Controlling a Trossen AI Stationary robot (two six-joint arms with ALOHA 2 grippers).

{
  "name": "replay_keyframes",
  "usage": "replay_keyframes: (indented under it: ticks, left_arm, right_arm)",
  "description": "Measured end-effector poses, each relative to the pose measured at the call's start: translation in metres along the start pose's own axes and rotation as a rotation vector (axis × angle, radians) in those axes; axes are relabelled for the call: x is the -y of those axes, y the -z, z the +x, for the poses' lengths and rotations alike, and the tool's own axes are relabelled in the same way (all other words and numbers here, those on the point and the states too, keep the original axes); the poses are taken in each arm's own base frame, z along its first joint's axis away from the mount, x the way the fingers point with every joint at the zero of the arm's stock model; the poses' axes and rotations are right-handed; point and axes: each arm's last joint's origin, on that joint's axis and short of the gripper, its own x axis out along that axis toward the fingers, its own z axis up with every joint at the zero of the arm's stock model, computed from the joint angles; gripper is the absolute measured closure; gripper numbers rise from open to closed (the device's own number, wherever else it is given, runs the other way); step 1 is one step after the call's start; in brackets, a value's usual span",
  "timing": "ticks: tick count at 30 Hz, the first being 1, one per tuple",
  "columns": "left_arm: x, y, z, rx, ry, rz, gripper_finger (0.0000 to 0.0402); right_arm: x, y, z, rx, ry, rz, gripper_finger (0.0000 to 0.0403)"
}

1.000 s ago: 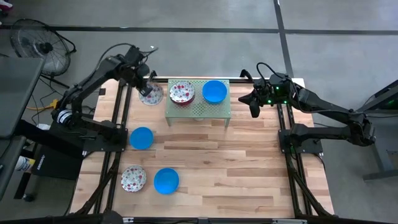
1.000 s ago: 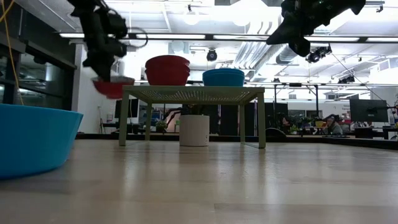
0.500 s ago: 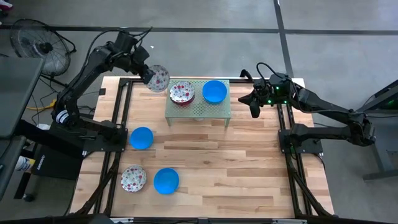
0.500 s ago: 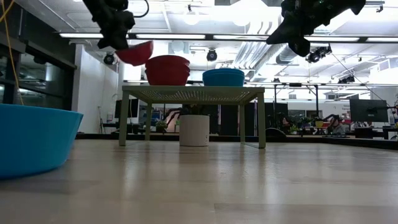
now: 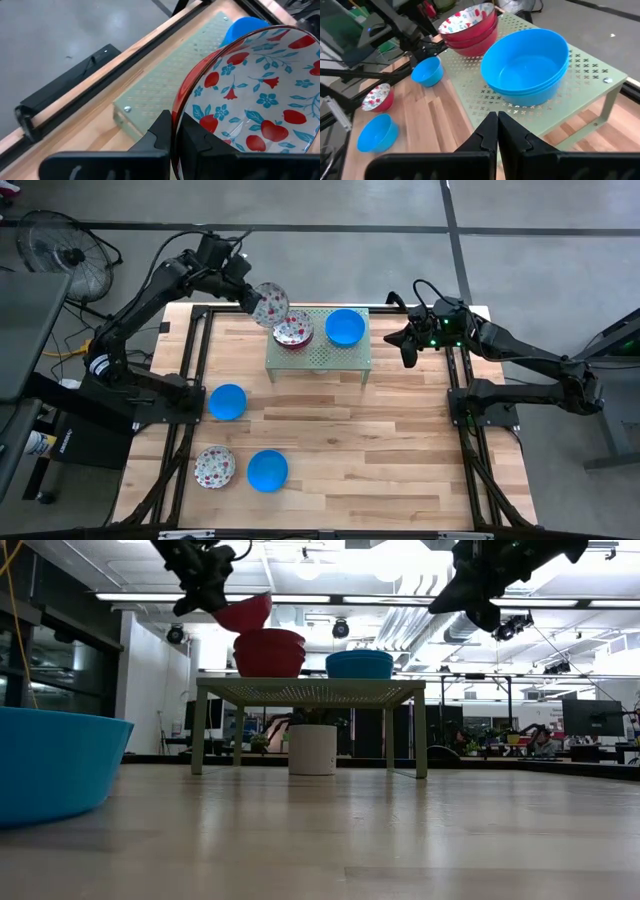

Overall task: Pick & Place Mini bowls
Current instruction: Stack the red patterned bowl on the red patterned bowl on the shelf

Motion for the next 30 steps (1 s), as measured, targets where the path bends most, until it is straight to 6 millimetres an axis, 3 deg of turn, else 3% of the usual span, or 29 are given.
replay_keyframes:
  ticks: [7, 14, 20, 30]
  left_arm:
    - [0.025, 0.000, 0.007, 0.020, 0.001, -0.001, 0.0398]
    - [0.041, -0.001, 0.039, -0.046, -0.002, -0.001, 0.0398]
    - [0.039, -0.003, 0.060, -0.085, 0.009, -0.013, 0.0398]
    - [0.036, 0.002, 0.060, -0.133, -0.043, -0.013, 0.0398]
  right_arm:
    - [0.001, 0.000, 0.000, 0.001, 0.027, -0.004, 0.0403]
    - [0.002, 0.004, 0.000, -0.033, 0.038, -0.001, 0.0403]
    - [0.003, 0.006, 0.000, -0.058, 0.040, -0.009, 0.0403]
    - [0.003, 0.007, 0.000, -0.061, 0.050, -0.008, 0.0403]
